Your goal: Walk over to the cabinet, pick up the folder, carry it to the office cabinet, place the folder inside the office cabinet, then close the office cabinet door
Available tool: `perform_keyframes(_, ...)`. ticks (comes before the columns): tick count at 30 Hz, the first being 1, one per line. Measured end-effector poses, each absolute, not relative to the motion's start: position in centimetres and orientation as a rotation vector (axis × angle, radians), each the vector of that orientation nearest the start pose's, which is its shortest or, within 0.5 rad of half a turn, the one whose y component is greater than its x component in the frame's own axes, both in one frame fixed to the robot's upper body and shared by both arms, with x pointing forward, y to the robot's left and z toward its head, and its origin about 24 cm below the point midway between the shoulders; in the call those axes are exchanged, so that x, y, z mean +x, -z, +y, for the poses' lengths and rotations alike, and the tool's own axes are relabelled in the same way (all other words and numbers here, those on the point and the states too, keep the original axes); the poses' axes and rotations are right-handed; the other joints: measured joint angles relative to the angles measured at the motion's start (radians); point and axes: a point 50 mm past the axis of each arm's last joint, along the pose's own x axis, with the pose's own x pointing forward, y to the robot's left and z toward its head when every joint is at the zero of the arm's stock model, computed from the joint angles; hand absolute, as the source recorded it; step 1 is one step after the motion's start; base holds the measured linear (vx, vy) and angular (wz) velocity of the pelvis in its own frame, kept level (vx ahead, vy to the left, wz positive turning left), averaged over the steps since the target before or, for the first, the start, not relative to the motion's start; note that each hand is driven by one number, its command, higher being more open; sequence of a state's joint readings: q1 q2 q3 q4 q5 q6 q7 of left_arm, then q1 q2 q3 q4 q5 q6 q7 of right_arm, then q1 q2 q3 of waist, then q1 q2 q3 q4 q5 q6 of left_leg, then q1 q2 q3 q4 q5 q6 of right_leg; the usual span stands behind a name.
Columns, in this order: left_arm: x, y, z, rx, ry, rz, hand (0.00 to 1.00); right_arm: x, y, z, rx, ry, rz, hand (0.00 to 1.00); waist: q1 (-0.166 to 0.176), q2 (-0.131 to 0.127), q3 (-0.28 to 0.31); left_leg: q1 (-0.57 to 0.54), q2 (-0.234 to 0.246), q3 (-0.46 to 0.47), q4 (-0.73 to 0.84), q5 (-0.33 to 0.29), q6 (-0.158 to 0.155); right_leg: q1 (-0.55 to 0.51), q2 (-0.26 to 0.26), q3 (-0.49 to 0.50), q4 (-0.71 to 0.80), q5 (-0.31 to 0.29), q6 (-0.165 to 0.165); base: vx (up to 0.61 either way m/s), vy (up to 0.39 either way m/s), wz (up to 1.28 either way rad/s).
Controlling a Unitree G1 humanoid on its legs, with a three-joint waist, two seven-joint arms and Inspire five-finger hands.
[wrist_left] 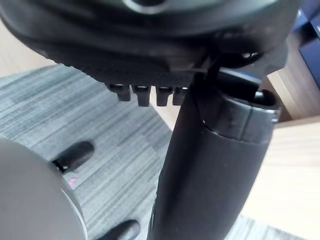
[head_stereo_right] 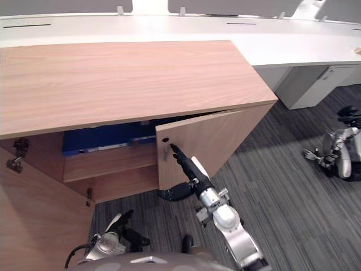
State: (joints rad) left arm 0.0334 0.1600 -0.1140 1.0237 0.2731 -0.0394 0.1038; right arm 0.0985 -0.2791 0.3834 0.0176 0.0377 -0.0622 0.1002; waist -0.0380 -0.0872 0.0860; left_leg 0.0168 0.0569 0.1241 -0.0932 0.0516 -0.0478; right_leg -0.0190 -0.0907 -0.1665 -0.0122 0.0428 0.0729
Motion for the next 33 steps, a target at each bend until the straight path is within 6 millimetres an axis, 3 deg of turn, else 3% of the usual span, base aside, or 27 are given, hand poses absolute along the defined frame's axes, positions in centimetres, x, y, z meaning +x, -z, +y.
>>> perform_keyframes(4, 11.9, 15.1, 20.8, 0.436, -0.006, 1.015, 1.0, 22.9, -0.6, -12.2, -0.245, -0.423, 0.124, 1.0, 0.01, 0.02, 0.0, -0.015, -0.002, -0.033, 0.0, 0.006, 0.003, 0.001, -0.003, -0.032, 0.001, -0.006, -0.001, -0.01, 0.006, 0.26)
perform_keyframes(11, 11.5, 15.1, 21.3, 0.396, -0.066, 1.027, 1.0, 24.0, -0.3, -13.5, -0.296, -0.35, 0.133, 1.0, 0.009, 0.023, 0.0, -0.025, -0.007, -0.063, 0.0, 0.015, 0.007, 0.002, -0.008, -0.061, 0.001, -0.01, -0.002, 0.0, 0.004, 0.13)
perform_keyframes(14, 11.4, 15.2, 21.2, 0.373, -0.078, 1.03, 1.0, 23.8, 1.2, -14.3, -0.308, -0.303, 0.199, 1.0, 0.009, 0.034, -0.002, -0.03, -0.014, -0.084, 0.0, 0.02, 0.011, 0.007, -0.013, -0.082, 0.0, -0.011, -0.002, -0.01, 0.009, 0.19)
perform_keyframes(18, 11.1, 15.3, 21.2, 0.324, -0.125, 1.039, 1.0, 21.9, 5.3, -14.2, -0.318, -0.29, 0.379, 1.0, 0.01, 0.045, -0.001, -0.029, -0.018, -0.113, -0.001, 0.023, 0.012, 0.026, -0.016, -0.11, -0.005, -0.018, 0.0, 0.0, 0.0, 0.23)
perform_keyframes(19, 10.9, 15.3, 21.2, 0.297, -0.157, 1.045, 1.0, 20.3, 7.4, -14.0, -0.306, -0.286, 0.476, 1.0, 0.012, 0.046, -0.002, -0.019, -0.018, -0.12, -0.001, 0.023, 0.012, 0.041, -0.016, -0.122, -0.005, -0.025, 0.001, 0.02, -0.01, 0.23)
perform_keyframes(22, 10.5, 15.4, 21.1, 0.257, -0.202, 1.052, 1.0, 17.4, 10.6, -14.1, -0.324, -0.281, 0.65, 1.0, 0.013, 0.054, -0.004, -0.02, -0.02, -0.141, -0.001, 0.021, 0.01, 0.048, -0.018, -0.142, -0.001, -0.04, 0.006, 0.02, -0.017, 0.21)
perform_keyframes(25, 10.4, 15.5, 20.7, 0.217, -0.232, 1.052, 1.0, 14.9, 12.7, -15.1, -0.34, -0.238, 0.783, 1.0, 0.013, 0.06, -0.003, -0.029, -0.03, -0.182, -0.001, 0.021, 0.01, 0.046, -0.036, -0.183, 0.054, -0.082, 0.018, 0.01, -0.009, 0.43)
perform_keyframes(27, 10.3, 15.4, 20.6, 0.184, -0.261, 1.042, 1.0, 14.0, 13.4, -15.9, -0.335, -0.187, 0.838, 1.0, 0.015, 0.06, -0.003, -0.036, -0.037, -0.21, 0.0, 0.022, 0.012, 0.028, -0.046, -0.178, 0.114, -0.115, 0.018, 0.05, 0.003, 0.48)
perform_keyframes(29, 10.0, 15.4, 20.7, 0.151, -0.311, 1.042, 1.0, 13.7, 13.6, -16.4, -0.34, -0.144, 0.863, 1.0, 0.019, 0.06, -0.002, -0.038, -0.039, -0.228, 0.001, 0.023, 0.012, 0.024, -0.046, -0.109, 0.138, -0.122, 0.013, 0.05, 0.022, 0.33)
perform_keyframes(31, 10.0, 15.3, 20.9, 0.118, -0.36, 1.035, 1.0, 14.0, 13.5, -16.6, -0.36, -0.128, 0.857, 1.0, 0.039, 0.058, -0.003, -0.038, -0.039, -0.239, 0.004, 0.024, 0.012, 0.026, -0.043, -0.063, 0.138, -0.128, 0.007, 0.02, 0.001, 0.16)
perform_keyframes(33, 9.6, 15.3, 21.2, 0.084, -0.405, 1.04, 1.0, 14.5, 13.4, -16.5, -0.359, -0.118, 0.842, 1.0, 0.039, 0.058, -0.004, -0.036, -0.042, -0.246, 0.002, 0.024, 0.012, 0.034, -0.043, -0.056, 0.131, -0.134, 0.007, -0.02, -0.024, 0.1)
